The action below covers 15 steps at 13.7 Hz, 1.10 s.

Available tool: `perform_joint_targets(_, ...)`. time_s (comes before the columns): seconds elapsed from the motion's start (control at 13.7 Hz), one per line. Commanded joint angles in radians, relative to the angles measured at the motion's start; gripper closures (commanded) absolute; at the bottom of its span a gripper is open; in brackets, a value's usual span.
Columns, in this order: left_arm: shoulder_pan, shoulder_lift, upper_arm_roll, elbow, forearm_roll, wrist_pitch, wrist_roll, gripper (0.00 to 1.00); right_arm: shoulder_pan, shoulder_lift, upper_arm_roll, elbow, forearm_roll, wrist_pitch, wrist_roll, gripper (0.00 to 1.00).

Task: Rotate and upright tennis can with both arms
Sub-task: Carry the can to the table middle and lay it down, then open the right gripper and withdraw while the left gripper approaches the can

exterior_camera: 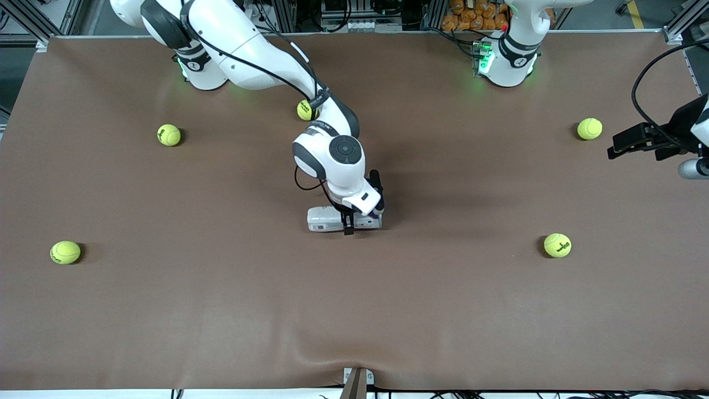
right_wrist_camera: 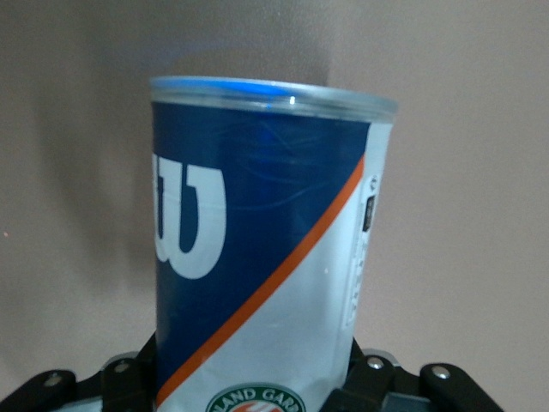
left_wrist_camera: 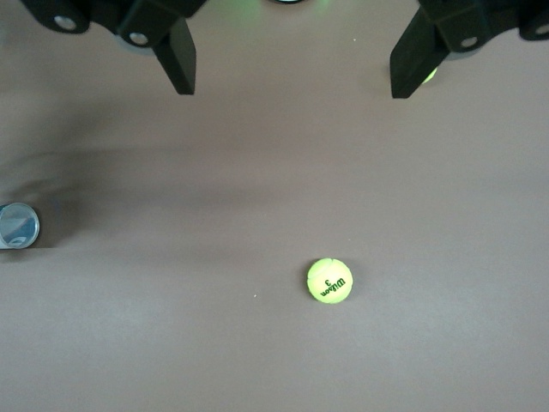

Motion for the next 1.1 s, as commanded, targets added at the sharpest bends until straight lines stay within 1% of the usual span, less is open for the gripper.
perform_joint_targets(0.0,0.006,0.003,-0.001,0.007,-0.017,-0.011,0.021,0.0,0.006,0.007,-0.007,0.007,-0.052,0.01,0.012,0.0)
perform_joint_targets(0.22,0.006,0.006,-0.001,0.007,-0.033,-0.011,0.021,0.0,0.003,-0.003,-0.005,0.008,-0.042,0.027,0.015,0.0)
perform_joint_targets(0.44,0.006,0.017,0.001,0.007,-0.049,-0.011,0.021,0.0,0.005,-0.043,0.003,0.007,-0.036,0.012,0.018,0.0)
perform_joint_targets(0.51,0.006,0.024,-0.001,0.007,-0.073,-0.01,0.021,0.0,0.005,-0.066,0.004,0.007,-0.031,-0.009,0.018,0.0)
perform_joint_targets(0.58,0.006,0.047,-0.001,0.007,-0.113,-0.009,0.021,0.0,0.003,-0.09,0.01,0.007,-0.016,-0.037,0.018,0.0)
perform_joint_targets(0.8,0.031,0.122,0.001,0.009,-0.294,-0.008,0.019,0.0,-0.007,-0.178,0.007,0.007,0.055,-0.129,0.032,0.0)
perform_joint_targets(1.02,0.046,0.205,-0.001,0.007,-0.423,-0.006,0.022,0.0,-0.069,-0.264,0.003,0.007,0.058,-0.213,0.121,0.0)
